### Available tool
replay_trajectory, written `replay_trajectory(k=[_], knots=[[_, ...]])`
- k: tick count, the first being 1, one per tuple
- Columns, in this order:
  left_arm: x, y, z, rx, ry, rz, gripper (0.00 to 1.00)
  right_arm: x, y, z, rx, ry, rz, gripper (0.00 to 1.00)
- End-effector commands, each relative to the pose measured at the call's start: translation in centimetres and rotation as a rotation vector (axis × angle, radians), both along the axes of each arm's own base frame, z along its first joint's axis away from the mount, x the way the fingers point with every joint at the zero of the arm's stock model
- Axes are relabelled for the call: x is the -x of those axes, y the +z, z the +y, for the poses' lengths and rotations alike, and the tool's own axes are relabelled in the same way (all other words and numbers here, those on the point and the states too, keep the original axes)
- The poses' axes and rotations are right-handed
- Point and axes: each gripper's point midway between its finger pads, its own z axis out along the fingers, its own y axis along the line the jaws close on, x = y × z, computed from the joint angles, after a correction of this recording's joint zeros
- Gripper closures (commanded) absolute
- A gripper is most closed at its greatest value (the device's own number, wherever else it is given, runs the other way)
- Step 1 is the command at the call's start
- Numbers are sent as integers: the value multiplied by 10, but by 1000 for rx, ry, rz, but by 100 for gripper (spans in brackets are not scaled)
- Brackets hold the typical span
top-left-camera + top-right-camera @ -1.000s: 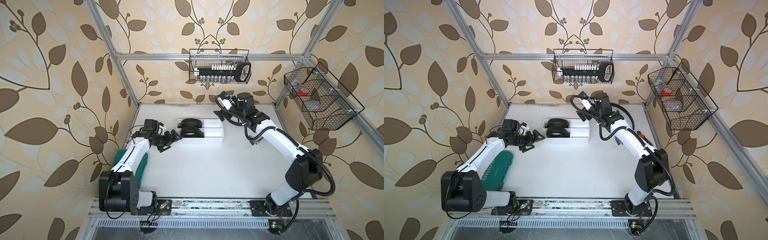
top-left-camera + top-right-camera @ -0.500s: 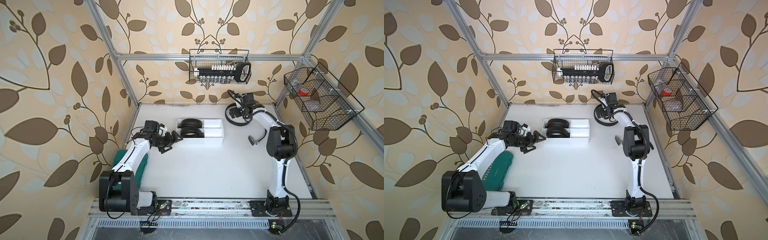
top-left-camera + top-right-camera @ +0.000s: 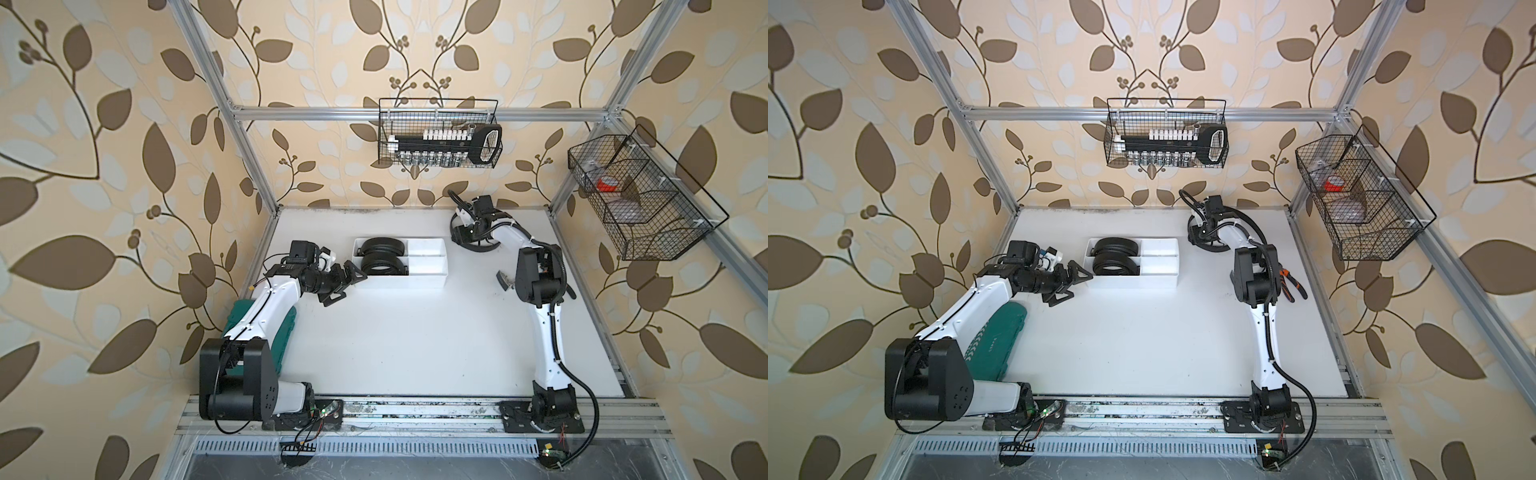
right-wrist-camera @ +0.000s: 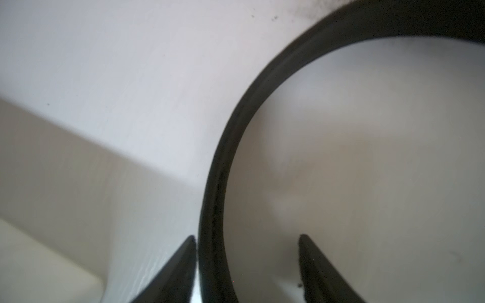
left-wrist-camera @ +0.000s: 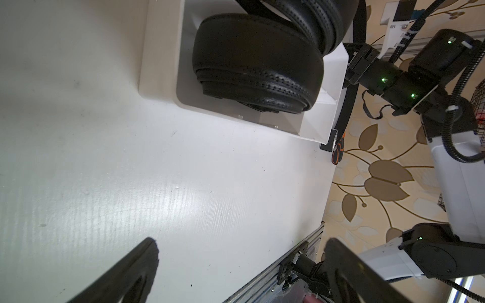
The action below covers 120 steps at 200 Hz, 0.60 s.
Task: Place the belts into the storage roll
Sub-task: Move the belt at the center of the board.
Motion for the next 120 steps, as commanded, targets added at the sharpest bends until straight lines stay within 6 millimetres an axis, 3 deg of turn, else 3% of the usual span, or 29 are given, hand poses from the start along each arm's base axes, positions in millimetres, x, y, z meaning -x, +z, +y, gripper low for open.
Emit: replay_trajectory(k=[1, 7, 19, 48, 63, 94, 120], knots=[[-1, 6, 0, 34, 3, -10, 1, 23, -16, -2, 27, -8, 80, 74], [-2, 7, 0, 34, 3, -12, 1, 28, -16, -2, 34, -9, 85, 86], [-2, 7, -1, 35, 3, -12, 1, 41, -14, -1, 30, -13, 96, 100], [-3, 8, 0, 31, 5, -16, 1, 84, 2, 5, -38, -48, 111, 100], [-2, 8, 1, 21, 9, -17, 1, 111, 20, 19, -133, -58, 91, 100], [-1, 10, 6, -12, 16, -30, 1, 188, 43, 50, -127, -59, 79, 100], [-1, 11, 9, -38, 23, -40, 1, 267, 41, 70, -9, -40, 134, 100]])
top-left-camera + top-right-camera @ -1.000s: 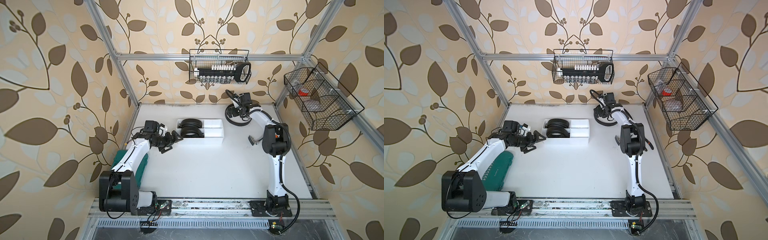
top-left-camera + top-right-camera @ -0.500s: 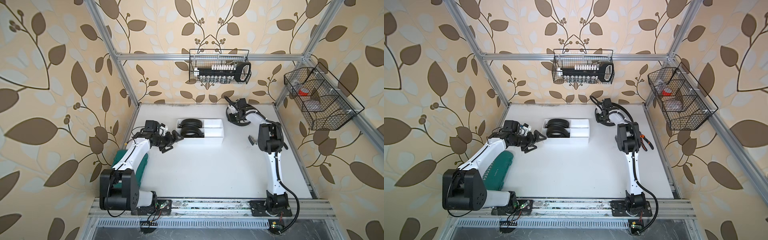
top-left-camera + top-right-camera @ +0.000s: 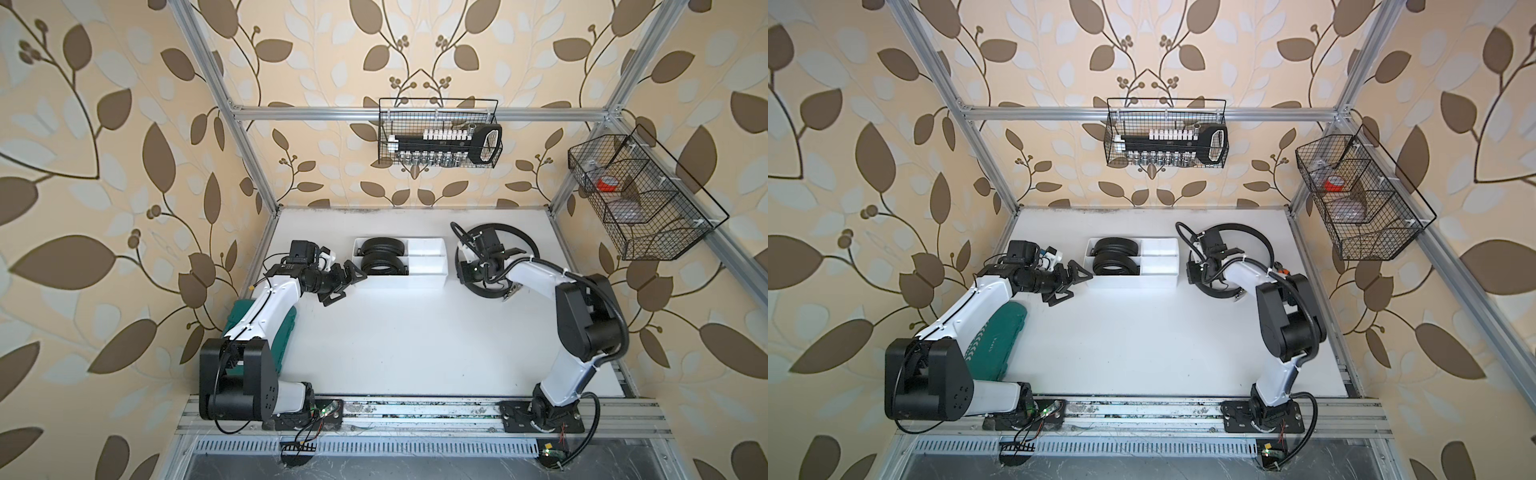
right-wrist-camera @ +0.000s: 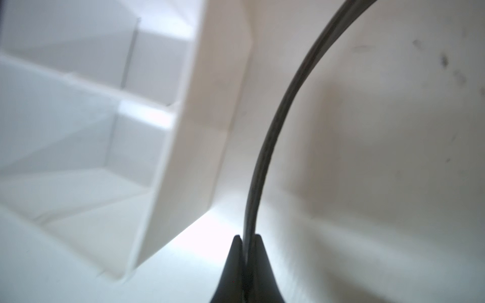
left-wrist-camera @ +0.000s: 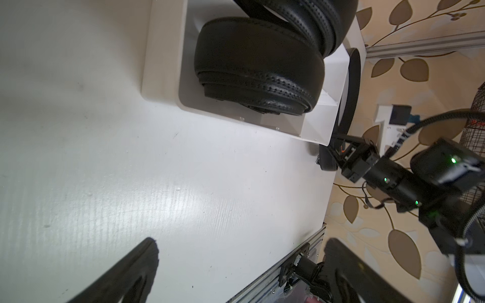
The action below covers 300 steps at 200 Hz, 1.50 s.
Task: Place the belts into the storage roll
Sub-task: Move the belt at the center of the board.
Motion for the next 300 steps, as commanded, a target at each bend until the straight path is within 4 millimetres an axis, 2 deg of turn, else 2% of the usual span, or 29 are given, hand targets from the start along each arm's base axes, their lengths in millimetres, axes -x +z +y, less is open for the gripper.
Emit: replay_trajectory(k=[1, 23, 29, 41, 54, 66, 87, 111, 125, 131, 136, 142, 148, 161, 172, 192, 210, 241, 249, 270, 300], knots=[[0, 11, 8, -26, 19, -36, 1, 60, -3, 12, 72, -29, 45, 100], [-1, 8, 9, -31, 22, -25, 1, 129, -16, 24, 83, -20, 91, 100], [-2, 8, 9, -32, 22, -23, 1, 142, -18, 26, 66, -31, 93, 100], [-2, 6, 9, -33, 24, -15, 1, 175, -19, 43, 35, 4, 79, 100], [-2, 4, 11, -39, 29, -8, 1, 201, -13, 69, -7, 76, 42, 100], [-3, 3, 13, -47, 37, -7, 1, 222, -1, 103, -40, 179, -4, 100], [-4, 3, 19, -56, 60, -9, 1, 240, 22, 168, -65, 390, -91, 100], [-7, 5, 29, -67, 97, -19, 1, 252, 31, 243, -132, 644, -113, 100], [-7, 6, 35, -76, 116, -26, 1, 253, 38, 265, -156, 724, -128, 100], [-7, 6, 36, -80, 120, -26, 1, 251, 42, 268, -153, 737, -149, 91], [-7, 7, 37, -83, 121, -29, 1, 249, 45, 268, -151, 750, -166, 73], [-6, 8, 37, -83, 120, -32, 1, 246, 50, 265, -140, 757, -189, 50], [-6, 8, 37, -83, 120, -33, 1, 243, 55, 260, -128, 757, -215, 34], [-5, 9, 36, -77, 116, -40, 1, 234, 68, 239, -110, 725, -261, 17], [-5, 11, 31, -50, 95, -56, 1, 221, 77, 212, -100, 655, -285, 2], [-1, 15, 14, 13, 40, -76, 1, 193, 89, 151, -73, 484, -297, 1], [11, 18, -10, -51, -46, -100, 1, 167, 94, 93, -40, 330, -291, 1], [55, 22, -74, -226, -258, -161, 1, 119, 85, -12, 94, 21, -208, 1], [69, 20, -88, -251, -305, -164, 1, 110, 80, -34, 123, -49, -182, 1], [102, 11, -118, -301, -443, -181, 1, 95, 72, -65, 115, -141, -123, 1], [149, -11, -161, -392, -689, -192, 1, 71, 71, -81, 23, -208, -120, 1]])
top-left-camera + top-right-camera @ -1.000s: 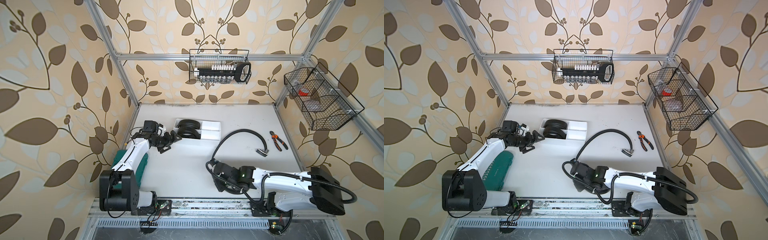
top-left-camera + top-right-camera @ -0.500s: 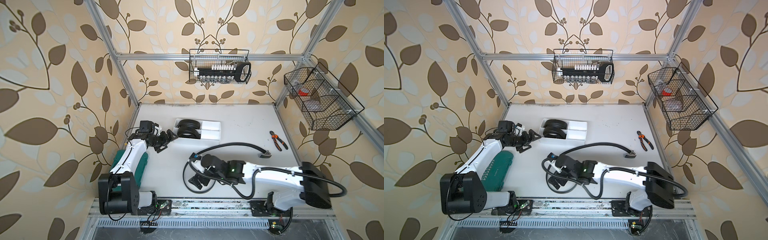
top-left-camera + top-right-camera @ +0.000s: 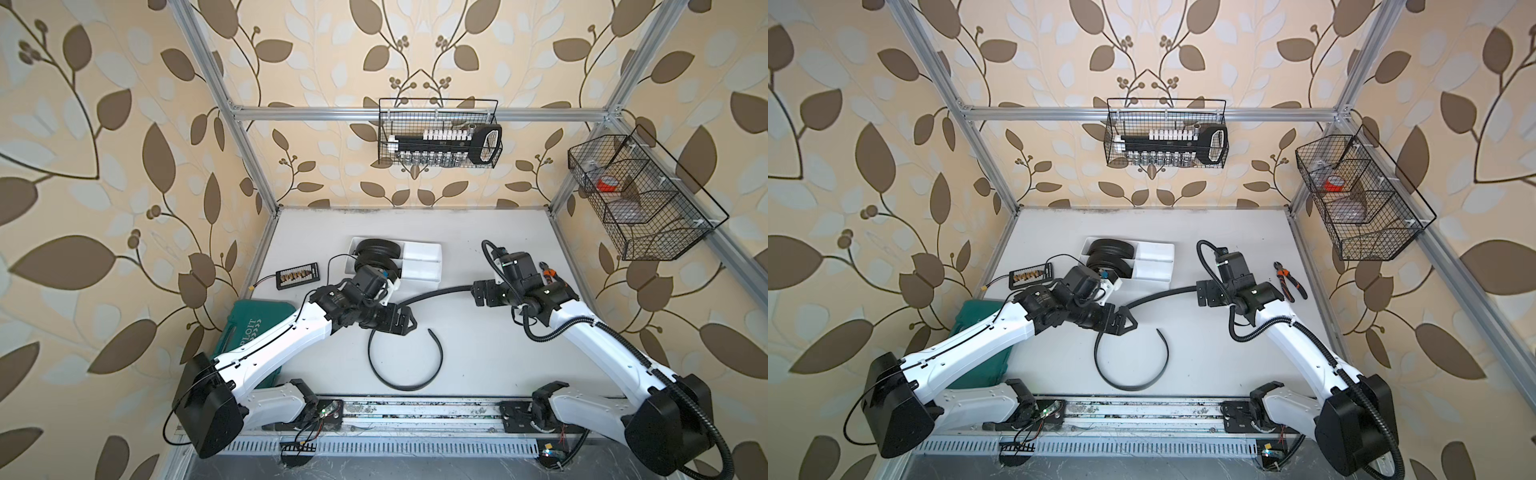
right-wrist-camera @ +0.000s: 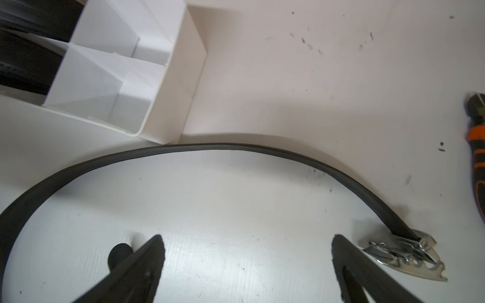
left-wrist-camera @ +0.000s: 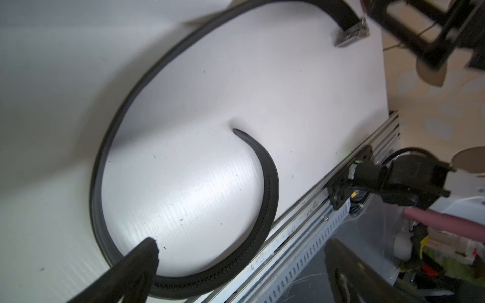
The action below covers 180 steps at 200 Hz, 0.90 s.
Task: Place the belts into the storage roll
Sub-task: Move the belt at the center of the board, then roll the belt at the center of the board.
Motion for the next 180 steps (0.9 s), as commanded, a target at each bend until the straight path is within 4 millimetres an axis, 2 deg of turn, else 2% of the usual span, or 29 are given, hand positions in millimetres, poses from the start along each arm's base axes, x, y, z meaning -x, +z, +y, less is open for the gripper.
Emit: replay_trajectory(k=[1, 28, 31, 40, 71, 116, 135, 155, 168, 180], knots=[[20, -17, -14, -131, -97, -26, 1, -8, 0, -2, -67, 15, 22, 1], [41, -31, -46, -249, -208, -47, 1, -29, -8, -12, -2, -13, 65, 1], [42, -40, -50, -268, -217, -30, 1, -32, -9, -13, 0, -18, 69, 1], [44, -48, -57, -275, -225, -14, 1, -40, -15, -18, -5, -37, 89, 1], [41, -76, -65, -337, -228, 13, 1, -59, -49, -44, -63, -127, 206, 1], [37, -93, -82, -357, -248, 44, 4, -78, -80, -67, -83, -197, 268, 1], [36, -97, -82, -369, -245, 45, 4, -76, -94, -65, -103, -206, 329, 1], [34, -100, -82, -378, -242, 42, 4, -63, -101, -56, -157, -207, 379, 1], [31, -102, -81, -391, -232, 39, 4, -50, -99, -42, -247, -206, 397, 1], [29, -105, -80, -405, -226, 38, 3, -33, -95, -22, -381, -200, 410, 1]])
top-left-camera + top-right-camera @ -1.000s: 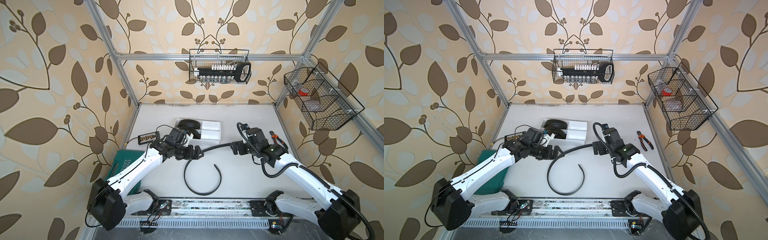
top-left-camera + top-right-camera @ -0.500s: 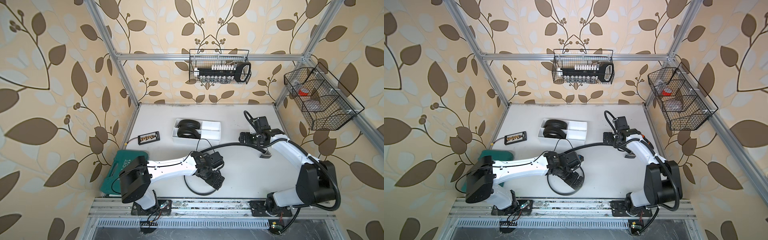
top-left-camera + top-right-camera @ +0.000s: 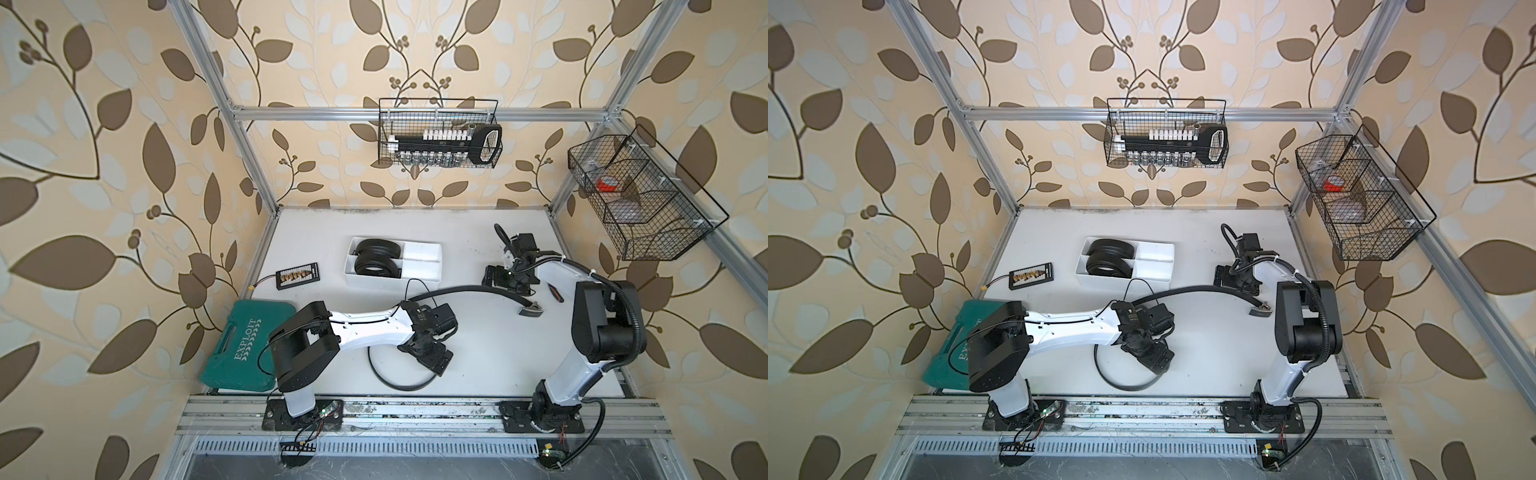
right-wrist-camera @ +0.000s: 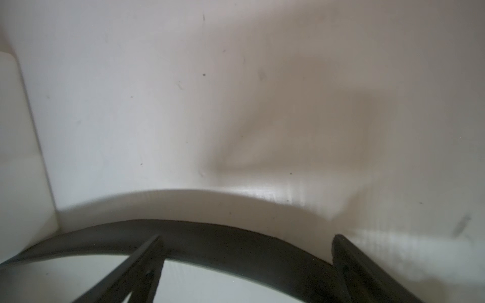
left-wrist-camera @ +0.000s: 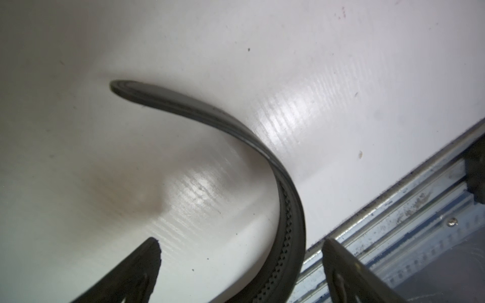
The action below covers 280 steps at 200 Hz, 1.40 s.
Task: Place the belts into the storage roll
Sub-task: Roll the belt at the center of the board.
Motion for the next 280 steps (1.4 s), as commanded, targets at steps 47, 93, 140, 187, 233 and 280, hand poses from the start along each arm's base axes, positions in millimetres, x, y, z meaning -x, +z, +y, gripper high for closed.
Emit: replay_trajectory(k=[47, 93, 140, 187, 233, 280], knots=[[-21, 1, -2, -1, 58, -52, 3, 81, 24, 89, -528, -23, 59, 1], [-43, 42, 7, 50, 57, -239, 1, 62, 64, 57, -346, -24, -78, 1], [-35, 48, 3, 49, 11, -142, 1, 61, 69, 48, -294, -22, -109, 1], [-15, 34, -11, 33, -27, -52, 5, 66, 72, 45, -286, -21, -123, 1], [10, 10, -10, -25, -131, -13, 12, 71, 67, 37, -234, -29, -103, 1], [5, -13, -9, -106, -86, -56, 57, 80, 77, 35, -217, -20, -117, 1]])
